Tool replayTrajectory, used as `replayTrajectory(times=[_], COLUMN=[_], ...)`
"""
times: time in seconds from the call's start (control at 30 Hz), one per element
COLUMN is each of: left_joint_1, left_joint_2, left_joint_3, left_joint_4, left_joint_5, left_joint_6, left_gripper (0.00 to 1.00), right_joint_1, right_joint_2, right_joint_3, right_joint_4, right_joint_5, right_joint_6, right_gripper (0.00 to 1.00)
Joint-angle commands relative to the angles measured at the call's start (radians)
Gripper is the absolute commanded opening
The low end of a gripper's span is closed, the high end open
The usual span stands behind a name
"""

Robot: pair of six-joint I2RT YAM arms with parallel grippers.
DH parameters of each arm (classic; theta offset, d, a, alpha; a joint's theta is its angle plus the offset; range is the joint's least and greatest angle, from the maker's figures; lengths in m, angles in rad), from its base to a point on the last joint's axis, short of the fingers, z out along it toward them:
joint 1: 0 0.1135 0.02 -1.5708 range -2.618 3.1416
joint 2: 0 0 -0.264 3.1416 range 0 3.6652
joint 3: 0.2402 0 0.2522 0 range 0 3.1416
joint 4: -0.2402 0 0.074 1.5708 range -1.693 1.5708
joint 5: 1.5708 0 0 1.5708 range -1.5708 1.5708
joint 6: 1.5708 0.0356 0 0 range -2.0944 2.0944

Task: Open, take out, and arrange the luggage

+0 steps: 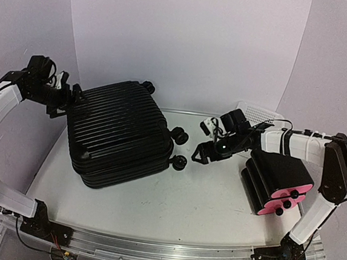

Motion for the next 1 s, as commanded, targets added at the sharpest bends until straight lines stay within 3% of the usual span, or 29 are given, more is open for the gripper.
replayTrajectory(times=[0.0, 0.17, 0.33, 0.43, 0.53, 0.73, 0.97], left_joint_1=[0.123, 0.170, 0.169, 0.169, 0.170, 0.152, 0.097], left_joint_2=[-0.042, -0.125, -0.234, -0.265, -0.245, -0.153, -0.100], left_joint_3=[-0.110, -0.281, -0.437, -0.523, -0.606, -0.605, -0.514], left_joint_4=[0.017, 0.139, 0.247, 0.369, 0.529, 0.671, 0.689], left_joint_5=[0.024, 0.038, 0.066, 0.190, 0.355, 0.588, 0.663], left_joint_6=[-0.096, -0.191, -0.249, -0.282, -0.334, -0.346, -0.328], left_gripper=[0.97, 0.97, 0.99, 0.99, 0.99, 0.99, 1.00], right_joint_1=[0.132, 0.142, 0.165, 0.182, 0.184, 0.197, 0.330], right_joint_2=[-0.078, -0.063, -0.016, -0.004, 0.030, 0.122, 0.146], right_joint_3=[0.086, 0.211, 0.271, 0.313, 0.394, 0.515, 0.556], right_joint_4=[-0.206, -0.255, -0.241, -0.233, -0.233, -0.231, -0.212], right_joint_5=[0.080, 0.129, 0.083, 0.052, 0.039, 0.078, 0.247], right_joint_6=[-0.080, -0.153, -0.477, -0.654, -0.693, -0.673, -0.768], right_gripper=[0.87, 0.92, 0.93, 0.94, 0.97, 0.98, 0.98])
